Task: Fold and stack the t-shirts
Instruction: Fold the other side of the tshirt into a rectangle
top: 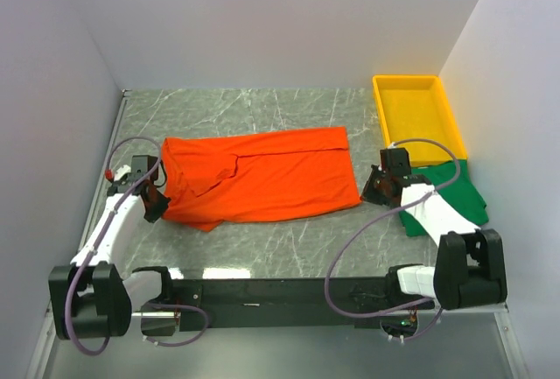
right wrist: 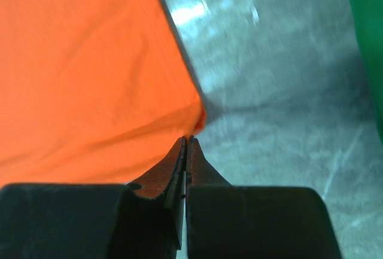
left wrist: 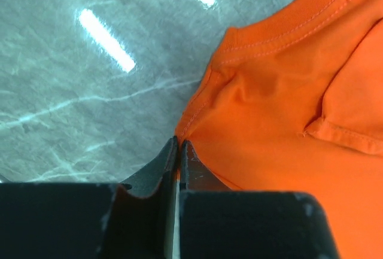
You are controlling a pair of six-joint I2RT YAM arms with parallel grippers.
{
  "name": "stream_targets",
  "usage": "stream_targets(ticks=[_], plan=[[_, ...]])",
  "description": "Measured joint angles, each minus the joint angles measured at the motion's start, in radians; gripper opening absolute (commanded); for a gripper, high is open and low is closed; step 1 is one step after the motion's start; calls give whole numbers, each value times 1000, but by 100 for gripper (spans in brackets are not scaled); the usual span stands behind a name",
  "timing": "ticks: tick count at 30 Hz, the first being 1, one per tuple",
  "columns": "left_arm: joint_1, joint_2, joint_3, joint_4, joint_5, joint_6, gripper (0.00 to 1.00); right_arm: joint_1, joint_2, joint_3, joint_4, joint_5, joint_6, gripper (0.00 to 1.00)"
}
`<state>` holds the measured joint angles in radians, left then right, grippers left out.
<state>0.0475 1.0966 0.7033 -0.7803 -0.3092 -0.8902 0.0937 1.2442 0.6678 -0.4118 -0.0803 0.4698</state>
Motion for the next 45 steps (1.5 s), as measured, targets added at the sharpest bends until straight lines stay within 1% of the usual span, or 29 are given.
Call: stream_targets(ticks=[2, 14, 21, 27, 36, 39, 40, 42, 43, 44, 45], plan=[[0, 38, 22, 9, -4, 14, 9, 0, 48, 42, 0, -2, -2, 0], [0, 284, 207, 80, -19, 100, 9, 0, 284, 268, 0, -20, -22, 0], [0, 399, 277, 122, -31, 123, 11, 0, 395, 350, 1, -19, -23, 0], [0, 468, 333, 139, -55, 136, 12, 0, 460, 394, 0, -18, -26, 0], [0, 515, 373, 180, -60, 146, 14, 0, 495, 460, 9, -18, -26, 1], [0, 532, 373, 191, -63, 146, 17, 0, 525, 468, 19, -17, -26, 2], [0, 536, 373, 195, -64, 146, 19, 0, 536, 469, 21, -17, -26, 2], [0, 539, 373, 200, -66, 147, 22, 0, 554, 471, 24, -17, -26, 7], [0, 539, 372, 202, -69, 147, 28, 0, 561, 472, 29, -17, -26, 11], [0, 539, 372, 205, -74, 150, 33, 0, 568, 472, 32, -17, -25, 20], [0, 539, 372, 210, -78, 151, 39, 0, 573, 473, 34, -17, -23, 23]])
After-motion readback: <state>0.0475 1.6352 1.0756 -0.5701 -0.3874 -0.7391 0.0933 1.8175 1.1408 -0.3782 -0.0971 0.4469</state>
